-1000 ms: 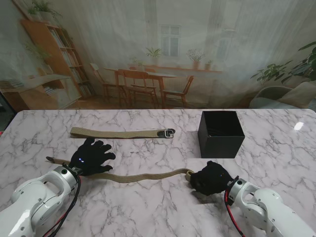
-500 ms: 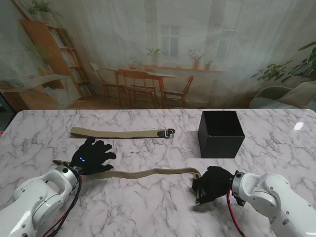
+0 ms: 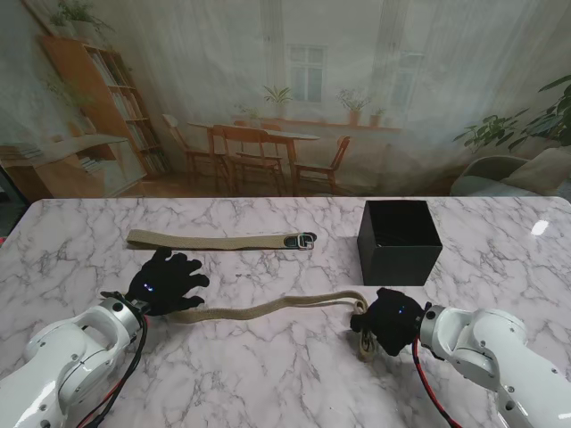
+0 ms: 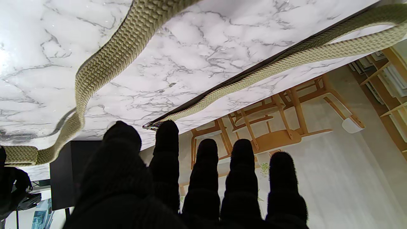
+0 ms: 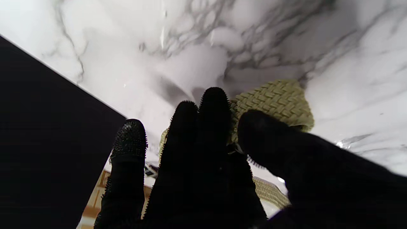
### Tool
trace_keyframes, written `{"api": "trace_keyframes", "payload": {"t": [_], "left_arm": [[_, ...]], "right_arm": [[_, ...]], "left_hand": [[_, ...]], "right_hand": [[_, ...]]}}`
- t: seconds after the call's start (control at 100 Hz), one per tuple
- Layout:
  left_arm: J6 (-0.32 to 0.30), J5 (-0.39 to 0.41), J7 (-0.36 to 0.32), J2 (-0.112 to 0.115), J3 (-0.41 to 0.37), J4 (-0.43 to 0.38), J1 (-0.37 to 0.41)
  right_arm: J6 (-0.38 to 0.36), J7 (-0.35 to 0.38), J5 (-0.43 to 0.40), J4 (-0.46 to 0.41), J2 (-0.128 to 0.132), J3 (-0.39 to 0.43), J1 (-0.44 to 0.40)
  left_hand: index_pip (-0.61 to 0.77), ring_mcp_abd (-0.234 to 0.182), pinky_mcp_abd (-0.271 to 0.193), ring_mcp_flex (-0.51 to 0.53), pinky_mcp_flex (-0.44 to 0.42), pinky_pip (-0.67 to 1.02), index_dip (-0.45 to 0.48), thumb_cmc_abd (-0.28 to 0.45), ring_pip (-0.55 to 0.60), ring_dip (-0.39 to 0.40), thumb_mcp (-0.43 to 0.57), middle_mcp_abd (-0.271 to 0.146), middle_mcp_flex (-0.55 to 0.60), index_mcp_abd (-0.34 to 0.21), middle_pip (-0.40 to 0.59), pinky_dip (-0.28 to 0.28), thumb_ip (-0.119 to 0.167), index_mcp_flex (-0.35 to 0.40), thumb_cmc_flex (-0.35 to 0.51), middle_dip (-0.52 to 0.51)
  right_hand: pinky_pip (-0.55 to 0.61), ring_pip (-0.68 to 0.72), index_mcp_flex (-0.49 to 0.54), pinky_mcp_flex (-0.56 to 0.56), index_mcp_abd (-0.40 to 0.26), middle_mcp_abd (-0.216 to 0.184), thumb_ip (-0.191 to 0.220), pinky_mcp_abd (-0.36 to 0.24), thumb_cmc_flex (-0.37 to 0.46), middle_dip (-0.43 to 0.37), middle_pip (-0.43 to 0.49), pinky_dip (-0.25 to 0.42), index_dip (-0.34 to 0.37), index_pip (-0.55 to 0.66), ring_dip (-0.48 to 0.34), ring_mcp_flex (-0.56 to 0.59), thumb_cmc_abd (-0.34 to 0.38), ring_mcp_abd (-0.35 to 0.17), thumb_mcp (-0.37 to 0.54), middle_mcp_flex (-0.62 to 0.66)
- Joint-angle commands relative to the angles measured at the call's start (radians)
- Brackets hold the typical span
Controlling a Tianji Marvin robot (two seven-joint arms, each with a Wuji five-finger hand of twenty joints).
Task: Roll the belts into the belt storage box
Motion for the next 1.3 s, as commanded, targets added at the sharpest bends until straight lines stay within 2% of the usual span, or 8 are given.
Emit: {"api": "trace_keyframes", "payload": {"t": [0.0, 0.24, 0.36, 0.56, 0.7, 0.89, 1.15, 1.29], "left_arm": [[0.002, -0.003, -0.015, -0.002, 0.005, 0.003, -0.002], [0.001, -0.006, -0.017, -0.001, 0.007, 0.006, -0.004], [0.001, -0.008, -0.016, -0.002, 0.009, 0.007, -0.006], [0.001, -0.009, -0.017, -0.001, 0.009, 0.009, -0.006], [0.001, -0.009, -0.018, -0.001, 0.010, 0.009, -0.007], [0.000, -0.011, -0.020, -0.001, 0.012, 0.010, -0.008], [-0.001, -0.013, -0.025, -0.001, 0.015, 0.011, -0.011], [-0.001, -0.013, -0.026, -0.001, 0.015, 0.012, -0.011]], "right_arm": [[0.023, 0.019, 0.041, 0.015, -0.002, -0.011, -0.008], [0.103, -0.023, 0.034, 0.035, -0.007, -0.025, -0.020], [0.117, -0.034, 0.038, 0.039, -0.008, -0.030, -0.023], [0.121, -0.039, 0.062, 0.052, -0.010, -0.041, -0.019], [0.127, -0.037, 0.102, 0.064, -0.013, -0.050, -0.013], [0.142, -0.036, 0.145, 0.079, -0.018, -0.057, -0.010], [0.185, -0.032, 0.161, 0.075, -0.022, -0.051, -0.020], [0.203, -0.024, 0.171, 0.082, -0.023, -0.053, -0.018]], "left_hand": [[0.001, 0.017, 0.040, 0.006, -0.016, -0.028, 0.011, 0.033, -0.006, -0.001, -0.004, 0.020, 0.021, 0.019, -0.012, 0.002, -0.007, 0.029, 0.020, 0.002], [0.001, 0.017, 0.041, 0.007, -0.016, -0.029, 0.011, 0.032, -0.005, -0.001, -0.004, 0.020, 0.021, 0.018, -0.012, 0.002, -0.007, 0.029, 0.020, 0.002], [0.001, 0.017, 0.041, 0.006, -0.016, -0.029, 0.011, 0.033, -0.005, -0.001, -0.004, 0.019, 0.021, 0.018, -0.012, 0.002, -0.007, 0.029, 0.019, 0.002], [0.000, 0.016, 0.040, 0.005, -0.016, -0.030, 0.010, 0.034, -0.006, -0.001, -0.004, 0.019, 0.020, 0.019, -0.012, 0.002, -0.007, 0.028, 0.017, 0.002], [0.001, 0.017, 0.041, 0.005, -0.017, -0.030, 0.010, 0.034, -0.006, -0.001, -0.005, 0.020, 0.020, 0.018, -0.012, 0.002, -0.007, 0.030, 0.015, 0.002], [0.000, 0.017, 0.040, 0.005, -0.017, -0.031, 0.010, 0.035, -0.006, -0.001, -0.005, 0.019, 0.020, 0.019, -0.012, 0.002, -0.007, 0.029, 0.014, 0.002], [0.001, 0.016, 0.041, 0.006, -0.017, -0.032, 0.010, 0.034, -0.006, -0.001, -0.005, 0.020, 0.021, 0.017, -0.012, 0.002, -0.008, 0.030, 0.013, 0.002], [0.001, 0.017, 0.041, 0.005, -0.018, -0.033, 0.010, 0.036, -0.006, -0.001, -0.006, 0.020, 0.022, 0.018, -0.012, 0.002, -0.008, 0.031, 0.011, 0.002]], "right_hand": [[0.028, 0.041, 0.088, 0.013, -0.051, -0.040, -0.072, 0.011, 0.052, 0.059, 0.015, -0.016, 0.066, 0.148, 0.033, 0.048, -0.068, -0.016, 0.035, 0.010], [0.012, 0.085, 0.106, 0.006, -0.290, 0.062, -0.136, 0.152, 0.079, 0.180, 0.070, -0.011, -0.005, 0.399, 0.125, 0.072, -0.026, 0.111, -0.122, -0.054], [-0.007, 0.082, 0.163, -0.005, -0.362, 0.104, -0.135, 0.242, 0.048, 0.160, 0.059, 0.002, -0.013, 0.425, 0.142, 0.030, 0.027, 0.140, -0.208, -0.250], [-0.039, 0.021, 0.251, -0.028, -0.401, 0.244, -0.137, 0.309, 0.005, 0.019, -0.018, 0.038, -0.127, 0.416, 0.099, -0.171, 0.040, 0.165, -0.257, -0.698], [-0.079, -0.028, 0.290, -0.049, -0.368, 0.296, -0.144, 0.326, 0.005, -0.023, -0.064, 0.025, -0.151, 0.454, 0.033, -0.248, 0.024, 0.195, -0.229, -0.839], [-0.096, -0.037, 0.265, -0.058, -0.309, 0.233, -0.148, 0.329, 0.014, -0.022, -0.043, 0.010, -0.156, 0.492, 0.007, -0.241, 0.037, 0.192, -0.220, -0.807], [-0.120, -0.050, 0.268, -0.114, -0.286, 0.339, -0.154, 0.340, 0.007, -0.018, -0.028, -0.012, -0.190, 0.543, -0.012, -0.324, 0.025, 0.207, -0.193, -0.926], [-0.136, -0.055, 0.241, -0.145, -0.245, 0.245, -0.163, 0.337, 0.019, -0.017, -0.007, -0.027, -0.186, 0.575, -0.025, -0.328, 0.040, 0.196, -0.199, -0.818]]}}
